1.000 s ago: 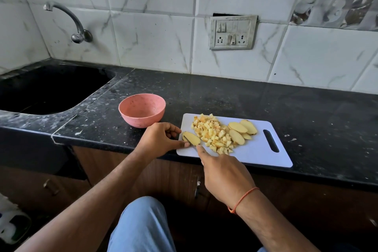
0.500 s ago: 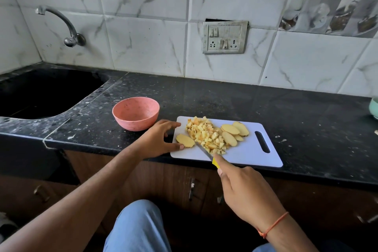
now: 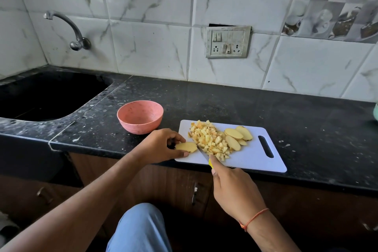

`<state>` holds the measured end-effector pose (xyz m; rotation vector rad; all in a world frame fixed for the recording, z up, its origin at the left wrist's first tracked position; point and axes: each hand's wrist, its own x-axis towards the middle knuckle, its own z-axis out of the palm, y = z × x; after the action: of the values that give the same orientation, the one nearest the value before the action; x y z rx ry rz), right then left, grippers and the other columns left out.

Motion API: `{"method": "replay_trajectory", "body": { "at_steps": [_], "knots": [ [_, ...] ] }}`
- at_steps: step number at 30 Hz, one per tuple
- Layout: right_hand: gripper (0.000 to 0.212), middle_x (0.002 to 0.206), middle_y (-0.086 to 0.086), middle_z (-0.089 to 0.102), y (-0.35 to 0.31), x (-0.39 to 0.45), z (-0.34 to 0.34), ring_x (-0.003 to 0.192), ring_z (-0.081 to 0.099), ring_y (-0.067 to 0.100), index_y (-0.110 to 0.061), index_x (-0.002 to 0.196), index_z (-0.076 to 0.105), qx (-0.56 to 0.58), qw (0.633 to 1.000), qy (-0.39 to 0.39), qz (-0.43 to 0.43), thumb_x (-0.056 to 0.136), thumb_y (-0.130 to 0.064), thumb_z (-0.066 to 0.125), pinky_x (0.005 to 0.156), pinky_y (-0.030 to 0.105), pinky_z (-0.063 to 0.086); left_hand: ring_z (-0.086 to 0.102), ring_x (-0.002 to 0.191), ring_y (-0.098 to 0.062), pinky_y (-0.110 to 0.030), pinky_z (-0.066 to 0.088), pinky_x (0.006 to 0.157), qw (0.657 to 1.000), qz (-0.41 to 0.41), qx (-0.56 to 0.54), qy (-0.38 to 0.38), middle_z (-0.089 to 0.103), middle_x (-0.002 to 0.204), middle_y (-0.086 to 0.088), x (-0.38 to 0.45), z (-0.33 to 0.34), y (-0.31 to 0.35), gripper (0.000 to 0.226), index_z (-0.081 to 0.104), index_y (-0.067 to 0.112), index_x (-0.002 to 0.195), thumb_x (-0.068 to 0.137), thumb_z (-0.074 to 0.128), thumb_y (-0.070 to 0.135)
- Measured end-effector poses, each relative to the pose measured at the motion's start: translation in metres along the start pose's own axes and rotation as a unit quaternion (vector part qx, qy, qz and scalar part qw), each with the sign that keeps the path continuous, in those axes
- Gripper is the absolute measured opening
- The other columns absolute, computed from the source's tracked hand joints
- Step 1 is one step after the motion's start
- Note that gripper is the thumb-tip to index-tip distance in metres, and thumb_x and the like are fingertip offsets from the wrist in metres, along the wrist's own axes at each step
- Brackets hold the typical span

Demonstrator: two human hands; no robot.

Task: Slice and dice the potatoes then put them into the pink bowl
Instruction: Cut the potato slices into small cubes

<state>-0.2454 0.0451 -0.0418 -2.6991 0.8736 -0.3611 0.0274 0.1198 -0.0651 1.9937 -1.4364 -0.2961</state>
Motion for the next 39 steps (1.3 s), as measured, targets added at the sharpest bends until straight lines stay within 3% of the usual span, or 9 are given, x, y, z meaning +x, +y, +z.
{"method": "replay_trajectory", "body": {
  "at_steps": [2,5,9,14,30,32,36,39],
  "knots": [
    [0.051,0.077,-0.007,0.063,-0.001,0.004,0.004,0.069,0.060,0.010,-0.035,0.161,0.028,-0.007,1.000,0.002,-0.001,0.111,-0.037,0.035,0.058,0.026,0.050,0.061,0.083,0.000,-0.017,0.050,0.069,1.000,-0.008,-0.017,0.019,0.068,0.095,0.017,-0.004,0.003,-0.001,0.056,0.076,0.036,0.116,0.068,0.094,0.059],
    [0.051,0.083,-0.007,0.066,-0.004,0.009,0.008,0.075,0.063,0.010,-0.034,0.162,0.026,-0.012,1.000,0.004,0.000,0.111,-0.036,0.035,0.064,0.028,0.055,0.064,0.092,-0.002,-0.020,0.055,0.078,1.000,-0.010,-0.009,-0.021,0.069,0.102,0.017,-0.006,-0.007,-0.005,0.068,0.070,0.037,0.129,0.069,0.093,0.059],
    [0.053,0.077,-0.007,0.063,-0.008,0.010,0.013,0.071,0.061,0.010,-0.034,0.163,0.024,-0.012,1.000,0.008,0.006,0.111,-0.036,0.034,0.059,0.028,0.052,0.069,0.097,-0.003,-0.019,0.056,0.080,0.997,0.000,-0.045,-0.065,0.075,0.105,0.018,-0.007,-0.021,-0.013,0.050,0.074,0.034,0.129,0.082,0.091,0.039],
    [0.055,0.069,-0.009,0.056,-0.015,0.009,0.020,0.061,0.055,0.009,-0.032,0.164,0.021,-0.007,1.000,0.019,0.004,0.111,-0.033,0.035,0.050,0.021,0.034,0.069,0.088,-0.006,-0.016,0.054,0.072,0.997,0.002,-0.074,-0.012,0.076,0.095,0.011,-0.009,-0.012,-0.016,0.042,0.080,0.028,0.121,0.081,0.092,0.034],
    [0.055,0.072,-0.013,0.048,-0.020,0.014,0.016,0.061,0.047,0.008,-0.034,0.164,0.022,0.002,0.999,0.040,0.003,0.111,-0.034,0.037,0.046,0.019,0.026,0.060,0.078,-0.004,-0.016,0.045,0.064,0.997,-0.037,-0.012,0.061,0.068,0.092,0.016,-0.007,0.006,0.001,0.048,0.081,0.035,0.116,0.074,0.091,0.056],
    [0.055,0.076,-0.010,0.054,-0.023,0.014,0.014,0.063,0.047,0.009,-0.034,0.164,0.023,0.006,0.999,0.049,-0.001,0.110,-0.034,0.037,0.046,0.019,0.024,0.060,0.078,-0.005,-0.017,0.045,0.064,0.996,-0.040,-0.010,0.078,0.069,0.091,0.017,-0.008,0.010,0.001,0.045,0.082,0.035,0.113,0.075,0.091,0.056],
    [0.054,0.087,-0.005,0.066,-0.027,0.015,0.014,0.073,0.057,0.011,-0.030,0.163,0.026,-0.013,0.999,0.049,-0.009,0.110,-0.032,0.036,0.053,0.020,0.032,0.063,0.082,-0.006,-0.027,0.055,0.071,0.994,-0.041,-0.011,0.105,0.070,0.094,0.017,-0.011,0.015,0.001,0.044,0.082,0.036,0.111,0.074,0.090,0.057],
    [0.055,0.098,-0.002,0.071,-0.031,0.017,0.017,0.085,0.065,0.012,-0.027,0.163,0.026,-0.047,0.998,0.031,-0.006,0.109,-0.029,0.038,0.060,0.024,0.042,0.062,0.082,-0.005,-0.020,0.051,0.066,0.994,-0.031,-0.014,0.107,0.070,0.094,0.017,-0.012,0.015,0.000,0.042,0.082,0.035,0.112,0.075,0.091,0.054]
  ]
}}
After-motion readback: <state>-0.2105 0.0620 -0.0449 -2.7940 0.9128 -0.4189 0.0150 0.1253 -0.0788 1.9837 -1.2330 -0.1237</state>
